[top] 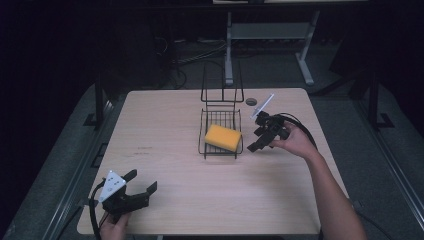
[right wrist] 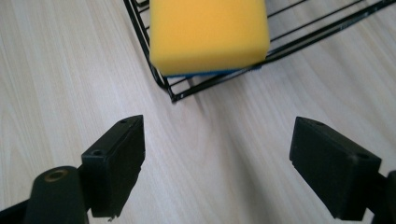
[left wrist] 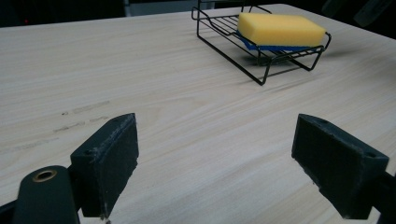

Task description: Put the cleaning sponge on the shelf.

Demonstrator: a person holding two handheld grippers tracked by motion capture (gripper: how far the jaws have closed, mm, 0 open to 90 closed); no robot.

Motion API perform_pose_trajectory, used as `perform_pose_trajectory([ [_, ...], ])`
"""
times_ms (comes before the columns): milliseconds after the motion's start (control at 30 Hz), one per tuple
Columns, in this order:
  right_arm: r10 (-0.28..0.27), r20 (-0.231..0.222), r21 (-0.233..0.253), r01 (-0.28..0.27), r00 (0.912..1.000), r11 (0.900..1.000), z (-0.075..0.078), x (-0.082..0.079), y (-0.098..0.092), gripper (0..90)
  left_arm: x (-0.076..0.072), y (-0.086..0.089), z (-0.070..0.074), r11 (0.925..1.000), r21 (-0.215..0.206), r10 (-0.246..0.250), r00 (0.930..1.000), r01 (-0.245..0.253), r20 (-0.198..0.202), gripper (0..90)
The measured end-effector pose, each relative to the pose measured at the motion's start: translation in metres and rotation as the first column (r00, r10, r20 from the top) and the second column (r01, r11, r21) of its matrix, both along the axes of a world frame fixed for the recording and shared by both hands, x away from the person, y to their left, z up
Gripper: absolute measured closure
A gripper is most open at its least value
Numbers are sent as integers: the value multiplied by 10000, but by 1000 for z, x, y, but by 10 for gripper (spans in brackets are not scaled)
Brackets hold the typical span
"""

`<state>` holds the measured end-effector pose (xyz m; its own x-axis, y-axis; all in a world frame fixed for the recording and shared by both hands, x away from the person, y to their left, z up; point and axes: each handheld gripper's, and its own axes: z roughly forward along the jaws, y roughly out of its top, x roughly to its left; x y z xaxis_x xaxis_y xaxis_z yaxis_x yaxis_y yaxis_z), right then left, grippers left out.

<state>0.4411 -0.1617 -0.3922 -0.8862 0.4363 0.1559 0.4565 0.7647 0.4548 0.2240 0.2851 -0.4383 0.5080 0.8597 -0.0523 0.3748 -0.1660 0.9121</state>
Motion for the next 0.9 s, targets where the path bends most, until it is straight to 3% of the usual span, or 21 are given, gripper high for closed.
perform_pose_trajectory([
  [300, -262, 9, -149, 262, 9997, 9995, -6, -13, -18, 178, 0, -2, 0, 9999, 82, -122, 9999, 121, 48, 140],
  [600, -390, -24, -345, 389, 9992, 9986, -16, -36, -36, 178, 0, -2, 0, 9999, 87, -91, 9999, 90, 66, 140],
  [900, -476, 4, -265, 476, 9989, 9985, -20, -54, -51, 179, -1, -3, 0, 9999, 109, -111, 9999, 110, 70, 140],
])
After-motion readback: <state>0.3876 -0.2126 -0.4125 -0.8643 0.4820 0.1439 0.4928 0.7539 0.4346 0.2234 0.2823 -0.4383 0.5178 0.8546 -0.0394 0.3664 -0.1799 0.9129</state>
